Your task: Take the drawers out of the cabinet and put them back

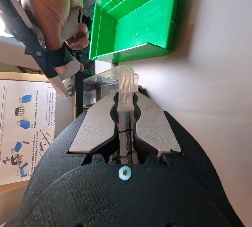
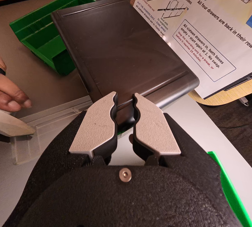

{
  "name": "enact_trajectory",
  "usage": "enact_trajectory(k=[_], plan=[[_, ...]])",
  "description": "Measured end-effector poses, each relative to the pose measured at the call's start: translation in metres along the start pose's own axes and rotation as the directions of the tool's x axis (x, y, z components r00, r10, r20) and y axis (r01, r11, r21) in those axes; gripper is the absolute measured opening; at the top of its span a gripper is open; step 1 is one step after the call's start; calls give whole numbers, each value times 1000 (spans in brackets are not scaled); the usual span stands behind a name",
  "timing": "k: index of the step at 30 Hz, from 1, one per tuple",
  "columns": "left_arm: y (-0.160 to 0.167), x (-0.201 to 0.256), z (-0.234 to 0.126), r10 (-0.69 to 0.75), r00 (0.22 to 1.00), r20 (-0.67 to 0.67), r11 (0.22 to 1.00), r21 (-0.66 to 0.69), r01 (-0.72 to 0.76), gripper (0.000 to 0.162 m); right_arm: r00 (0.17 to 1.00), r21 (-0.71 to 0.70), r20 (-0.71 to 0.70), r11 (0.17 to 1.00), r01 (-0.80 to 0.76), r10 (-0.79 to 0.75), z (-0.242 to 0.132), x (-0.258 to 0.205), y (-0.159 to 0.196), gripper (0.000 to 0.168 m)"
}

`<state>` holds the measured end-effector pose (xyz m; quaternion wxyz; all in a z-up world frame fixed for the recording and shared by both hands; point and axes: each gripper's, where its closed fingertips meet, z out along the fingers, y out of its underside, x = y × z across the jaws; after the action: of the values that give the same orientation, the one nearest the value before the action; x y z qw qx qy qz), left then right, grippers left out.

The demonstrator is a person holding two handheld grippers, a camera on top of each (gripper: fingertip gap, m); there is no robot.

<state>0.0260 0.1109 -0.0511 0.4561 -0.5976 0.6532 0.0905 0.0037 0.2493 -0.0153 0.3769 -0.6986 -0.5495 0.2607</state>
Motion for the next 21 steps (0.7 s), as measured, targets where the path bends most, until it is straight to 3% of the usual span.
enact_trajectory(k=[1, 6, 9, 11, 15, 17, 21], plan=[[1, -3, 5, -6, 1000, 25, 1000, -4, 7, 20, 1000, 3, 8, 1000, -7, 7, 0, 0, 0, 20], [15, -39, 38, -79, 971, 225, 997, 3, 80, 23, 1000, 1, 23, 1000, -9, 9, 1, 0, 0, 20], [37, -63, 47, -166, 915, 369, 979, -53, 199, 28, 1000, 3, 0, 1000, -3, 3, 0, 0, 0, 20], [37, -65, 48, -228, 881, 415, 966, -12, 257, 29, 1000, 16, -14, 1000, -1, 1, -1, -1, 0, 19], [24, -60, 32, -172, 823, 542, 985, 67, 162, 14, 999, 56, -16, 998, -27, 28, -2, -1, 2, 19], [16, -49, 29, -165, 825, 541, 986, 116, 121, 0, 999, 68, -12, 997, -41, 42, -2, -1, 2, 19], [23, -56, 47, -213, 817, 536, 977, 91, 196, 0, 998, 59, -15, 997, -54, 55, -2, -1, 1, 19]])
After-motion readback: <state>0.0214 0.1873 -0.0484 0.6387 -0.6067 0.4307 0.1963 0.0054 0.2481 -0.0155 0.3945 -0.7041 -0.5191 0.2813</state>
